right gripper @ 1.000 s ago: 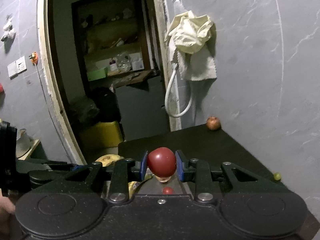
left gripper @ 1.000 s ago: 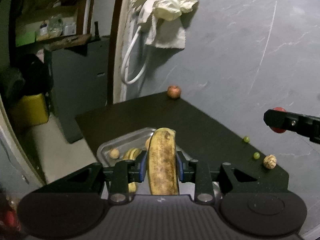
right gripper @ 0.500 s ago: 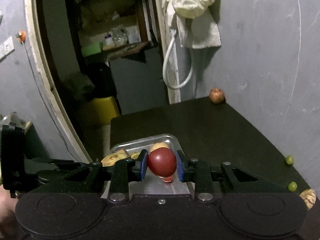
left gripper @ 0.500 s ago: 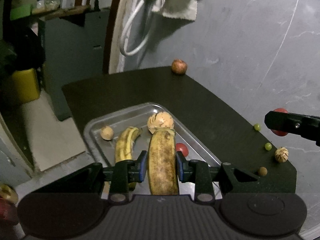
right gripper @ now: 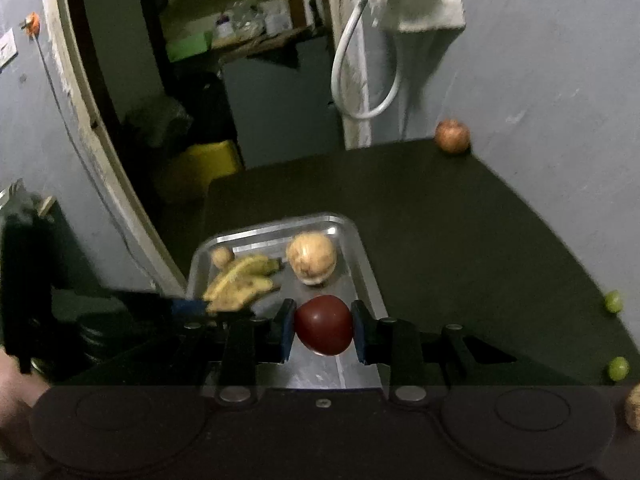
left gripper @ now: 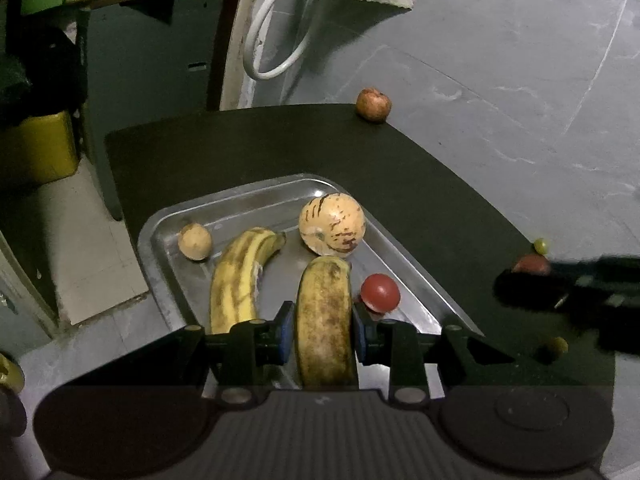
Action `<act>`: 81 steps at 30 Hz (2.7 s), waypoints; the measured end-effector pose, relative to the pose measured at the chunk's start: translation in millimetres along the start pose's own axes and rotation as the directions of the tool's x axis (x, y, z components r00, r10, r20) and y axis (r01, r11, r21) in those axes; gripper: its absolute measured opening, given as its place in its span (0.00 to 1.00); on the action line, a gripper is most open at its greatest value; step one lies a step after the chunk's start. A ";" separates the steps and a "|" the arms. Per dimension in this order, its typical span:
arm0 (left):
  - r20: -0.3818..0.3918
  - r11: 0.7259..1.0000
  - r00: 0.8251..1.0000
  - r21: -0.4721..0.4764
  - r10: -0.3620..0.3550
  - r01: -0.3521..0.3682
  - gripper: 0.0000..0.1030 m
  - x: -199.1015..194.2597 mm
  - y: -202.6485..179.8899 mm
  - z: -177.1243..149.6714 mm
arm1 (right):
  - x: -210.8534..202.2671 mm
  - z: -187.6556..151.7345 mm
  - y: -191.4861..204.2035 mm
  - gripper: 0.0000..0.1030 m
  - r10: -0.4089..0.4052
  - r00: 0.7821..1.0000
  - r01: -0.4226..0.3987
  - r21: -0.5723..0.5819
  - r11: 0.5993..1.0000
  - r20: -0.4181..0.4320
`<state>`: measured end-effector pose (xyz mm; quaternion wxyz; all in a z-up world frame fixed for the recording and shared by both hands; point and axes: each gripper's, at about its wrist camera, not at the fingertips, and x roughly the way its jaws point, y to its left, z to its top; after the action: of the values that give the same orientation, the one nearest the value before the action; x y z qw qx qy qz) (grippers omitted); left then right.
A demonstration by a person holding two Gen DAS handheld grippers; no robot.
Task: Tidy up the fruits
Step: 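Lower the banana into the tray and open the left tool while the right tool releases the tomato, then withdraw both tools from the tray toward the remaining fruits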
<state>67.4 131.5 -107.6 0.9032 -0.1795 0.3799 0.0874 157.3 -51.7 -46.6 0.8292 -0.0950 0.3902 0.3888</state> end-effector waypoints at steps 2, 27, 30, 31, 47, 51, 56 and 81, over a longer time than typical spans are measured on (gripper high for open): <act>0.009 1.000 1.000 -0.001 0.017 -0.017 0.31 5.5 -2.1 0.5 | 10.8 -4.7 -5.7 0.30 0.020 1.000 -0.021 -0.015 1.000 -0.017; -0.011 0.995 0.995 0.007 0.098 -0.098 0.31 30.0 -12.2 -10.2 | 75.2 -29.7 -23.2 0.30 0.115 0.986 -0.130 -0.129 0.983 -0.120; -0.013 0.995 0.995 0.005 0.097 -0.097 0.32 29.8 -11.8 -10.1 | 75.3 -30.4 -22.8 0.31 0.115 0.986 -0.130 -0.131 0.983 -0.120; -0.013 0.995 0.995 0.006 0.097 -0.097 0.32 29.7 -11.8 -9.9 | 75.7 -30.5 -23.1 0.31 0.115 0.986 -0.130 -0.129 0.983 -0.120; 0.003 0.995 0.995 -0.007 0.099 -0.099 0.34 24.1 -11.1 -6.2 | 72.7 -30.2 -23.5 0.35 0.118 0.986 -0.132 -0.121 0.984 -0.114; 0.012 0.995 0.995 -0.013 0.097 -0.097 0.38 21.9 -12.2 -2.6 | 68.2 -28.7 -22.1 0.41 0.120 0.987 -0.133 -0.126 0.983 -0.105; 0.029 0.995 0.995 -0.022 0.096 -0.095 0.47 16.8 -14.6 0.7 | 61.5 -25.9 -21.6 0.44 0.123 0.988 -0.134 -0.122 0.983 -0.090; 0.180 0.995 0.978 -0.012 0.103 -0.102 0.99 -67.9 -58.2 31.9 | -55.8 -7.4 -39.3 0.96 0.125 0.984 -0.122 -0.031 0.992 0.130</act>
<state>58.1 88.9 -23.2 0.9280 -0.1523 0.3051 0.1502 159.4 -113.7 -17.2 0.8262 -0.0544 0.3353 0.4495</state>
